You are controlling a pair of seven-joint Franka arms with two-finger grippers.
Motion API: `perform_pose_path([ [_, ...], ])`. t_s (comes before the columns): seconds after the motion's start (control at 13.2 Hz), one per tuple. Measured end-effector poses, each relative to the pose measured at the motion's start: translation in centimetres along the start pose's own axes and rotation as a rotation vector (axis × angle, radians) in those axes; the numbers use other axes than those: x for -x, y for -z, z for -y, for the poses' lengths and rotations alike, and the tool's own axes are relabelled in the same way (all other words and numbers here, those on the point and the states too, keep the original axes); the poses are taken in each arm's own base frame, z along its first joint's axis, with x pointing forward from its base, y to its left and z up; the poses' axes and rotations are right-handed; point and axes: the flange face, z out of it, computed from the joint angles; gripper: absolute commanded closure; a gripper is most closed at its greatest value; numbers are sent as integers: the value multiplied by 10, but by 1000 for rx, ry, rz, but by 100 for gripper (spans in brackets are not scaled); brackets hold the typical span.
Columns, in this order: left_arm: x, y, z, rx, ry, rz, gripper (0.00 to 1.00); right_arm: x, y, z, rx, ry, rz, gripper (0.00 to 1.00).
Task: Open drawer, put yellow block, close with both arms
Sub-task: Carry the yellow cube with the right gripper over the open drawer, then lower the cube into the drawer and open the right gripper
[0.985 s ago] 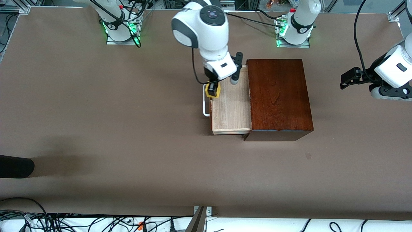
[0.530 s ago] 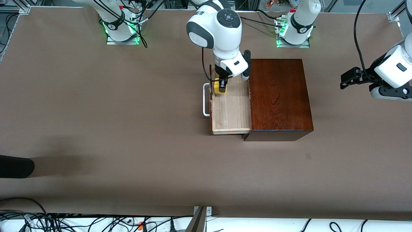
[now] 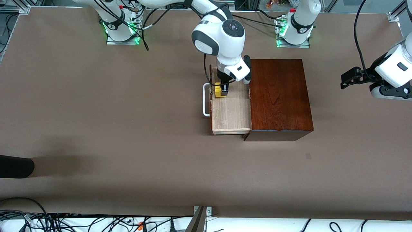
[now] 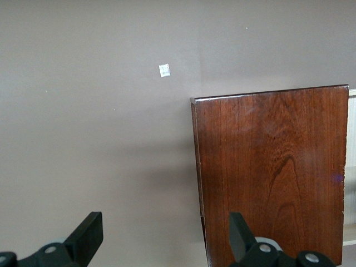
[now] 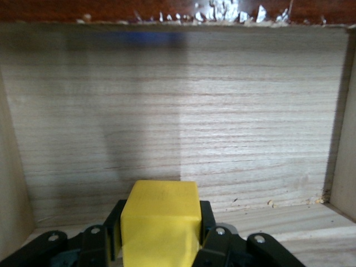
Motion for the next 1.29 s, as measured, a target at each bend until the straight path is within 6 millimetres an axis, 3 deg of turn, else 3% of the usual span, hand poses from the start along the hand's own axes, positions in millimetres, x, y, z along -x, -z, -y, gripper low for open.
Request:
perform_pose_path([
  [0.45,0,0,0,0,0,-1,0,4,-21,-14,18,2,-14,84],
  [0.53,0,0,0,0,0,-1,0,4,-22,-15,18,6,-14,67],
  [0.61,0,0,0,0,0,-1,0,5,-22,-17,20,12,-16,1],
  [1.06,0,0,0,0,0,-1,0,16,-6,-40,34,-2,-33,0],
  [1.14,0,0,0,0,0,-1,0,18,4,-44,31,-15,-41,0],
  [1.29,0,0,1,0,1,-1,0,33,42,-61,10,-69,-59,0],
])
